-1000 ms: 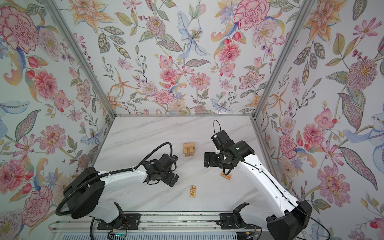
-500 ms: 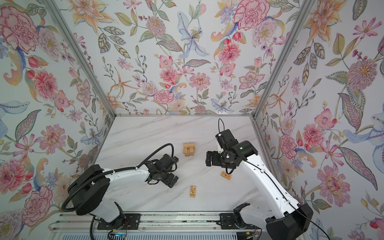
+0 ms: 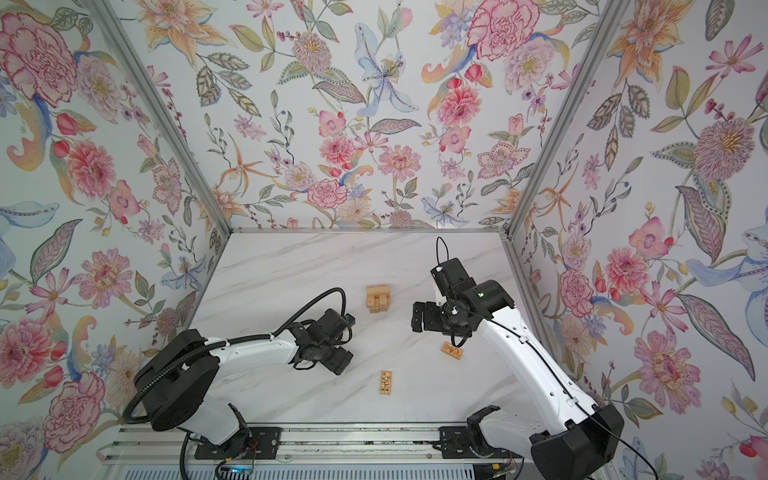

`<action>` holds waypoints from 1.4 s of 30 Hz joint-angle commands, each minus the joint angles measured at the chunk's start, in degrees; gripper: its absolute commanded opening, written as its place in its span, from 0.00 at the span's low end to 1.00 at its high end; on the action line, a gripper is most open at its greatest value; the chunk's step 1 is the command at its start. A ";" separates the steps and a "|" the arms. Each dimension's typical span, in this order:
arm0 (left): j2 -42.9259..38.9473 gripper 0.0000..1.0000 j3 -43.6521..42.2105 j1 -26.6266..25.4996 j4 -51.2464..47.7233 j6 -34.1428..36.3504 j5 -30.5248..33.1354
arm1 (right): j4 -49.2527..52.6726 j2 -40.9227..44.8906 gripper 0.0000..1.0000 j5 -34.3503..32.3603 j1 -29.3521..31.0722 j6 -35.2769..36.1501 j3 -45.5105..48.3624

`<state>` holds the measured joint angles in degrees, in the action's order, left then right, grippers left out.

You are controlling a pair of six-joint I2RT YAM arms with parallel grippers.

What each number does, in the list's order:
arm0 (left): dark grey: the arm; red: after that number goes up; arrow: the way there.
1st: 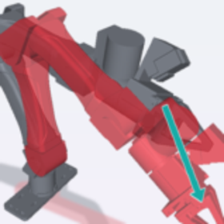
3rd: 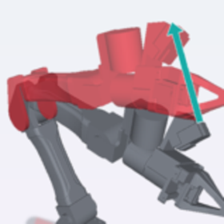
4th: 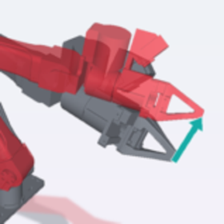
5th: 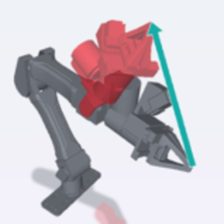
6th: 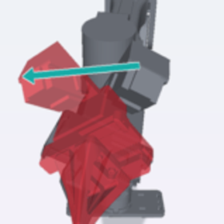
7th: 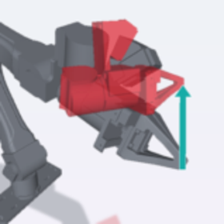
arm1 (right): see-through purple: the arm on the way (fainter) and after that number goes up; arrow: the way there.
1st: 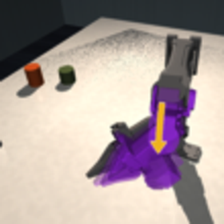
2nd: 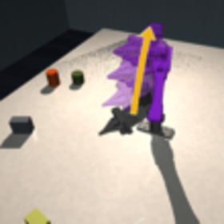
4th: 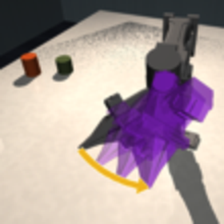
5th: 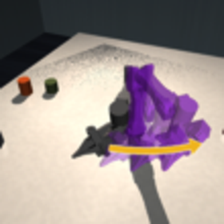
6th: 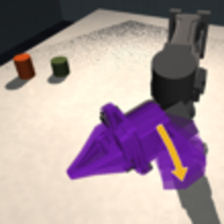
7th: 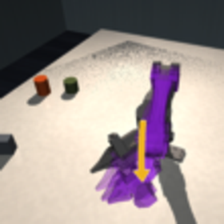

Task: Build the wood block tower
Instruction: 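Lift the plain block with the left gripper and carry it above the structure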

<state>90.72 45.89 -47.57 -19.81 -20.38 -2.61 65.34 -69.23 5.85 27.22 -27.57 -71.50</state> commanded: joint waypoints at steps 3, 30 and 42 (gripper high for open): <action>0.19 0.68 1.51 0.45 -0.92 -1.26 -0.25 | 0.69 -0.56 0.99 0.48 -0.68 1.25 -0.52; 23.77 0.64 50.10 0.38 -27.80 -28.63 7.81 | -1.19 3.09 0.99 -3.35 -9.31 4.52 1.56; 35.69 0.66 69.67 0.40 -38.57 -31.84 12.06 | -4.30 3.81 0.99 1.82 -18.90 9.76 4.92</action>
<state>124.16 112.09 -47.57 -52.99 -50.63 6.72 61.87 -66.08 5.56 10.37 -20.67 -67.33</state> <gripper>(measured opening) 0.781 0.992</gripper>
